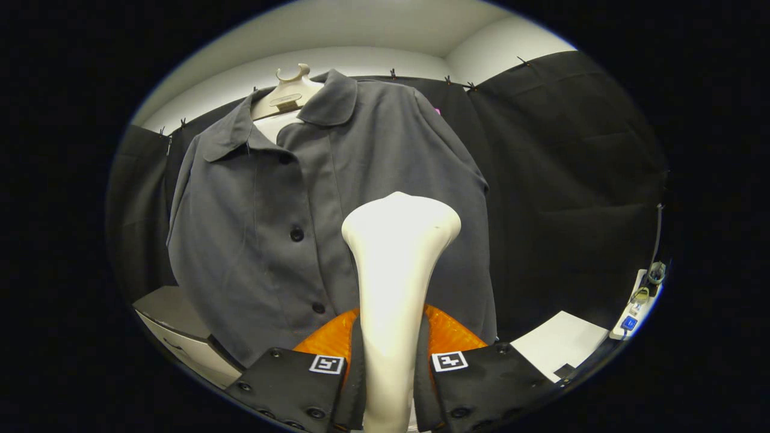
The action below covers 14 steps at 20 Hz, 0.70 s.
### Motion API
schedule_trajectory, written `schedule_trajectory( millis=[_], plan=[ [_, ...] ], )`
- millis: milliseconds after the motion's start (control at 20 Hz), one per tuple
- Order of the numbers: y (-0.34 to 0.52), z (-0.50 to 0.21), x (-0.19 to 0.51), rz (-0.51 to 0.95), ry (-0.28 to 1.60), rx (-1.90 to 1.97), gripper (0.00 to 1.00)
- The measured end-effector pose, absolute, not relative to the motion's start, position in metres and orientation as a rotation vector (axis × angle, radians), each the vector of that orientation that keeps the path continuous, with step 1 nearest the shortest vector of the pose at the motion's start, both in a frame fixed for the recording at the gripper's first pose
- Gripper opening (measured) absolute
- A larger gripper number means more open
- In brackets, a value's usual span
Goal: Iron the clothes twice with a garment steamer, once on the left side and once on the right side.
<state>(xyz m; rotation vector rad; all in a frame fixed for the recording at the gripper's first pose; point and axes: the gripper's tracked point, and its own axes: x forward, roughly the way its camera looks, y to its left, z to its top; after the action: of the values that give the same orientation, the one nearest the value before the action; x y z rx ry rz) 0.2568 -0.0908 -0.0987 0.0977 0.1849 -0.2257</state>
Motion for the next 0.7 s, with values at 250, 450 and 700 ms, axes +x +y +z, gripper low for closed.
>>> schedule_trajectory(
  millis=[250, 450, 700],
  plan=[
    [-0.097, -0.141, 0.239, -0.247, 0.254, 0.100, 0.39],
    [-0.101, -0.169, 0.227, -0.253, 0.298, 0.101, 0.39],
    [-0.109, -0.203, 0.212, -0.274, 0.347, 0.123, 0.39]
  ],
)
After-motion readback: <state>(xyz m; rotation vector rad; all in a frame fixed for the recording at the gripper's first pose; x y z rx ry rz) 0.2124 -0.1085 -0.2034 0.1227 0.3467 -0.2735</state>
